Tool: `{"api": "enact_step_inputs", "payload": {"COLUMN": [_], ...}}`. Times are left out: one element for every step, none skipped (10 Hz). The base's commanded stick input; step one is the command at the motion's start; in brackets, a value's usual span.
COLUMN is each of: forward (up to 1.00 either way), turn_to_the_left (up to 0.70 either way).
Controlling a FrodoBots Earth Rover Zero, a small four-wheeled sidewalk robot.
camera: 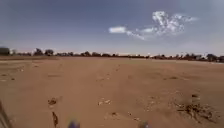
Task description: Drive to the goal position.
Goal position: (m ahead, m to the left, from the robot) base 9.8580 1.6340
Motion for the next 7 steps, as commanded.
{"api": "enact_step_inputs", "payload": {"forward": [0.70,0.70,0.70,0.70,0.70,0.70,0.70], "turn_to_the_left": [0.00,0.00,0.00,0.00,0.00,0.00,0.00]}}
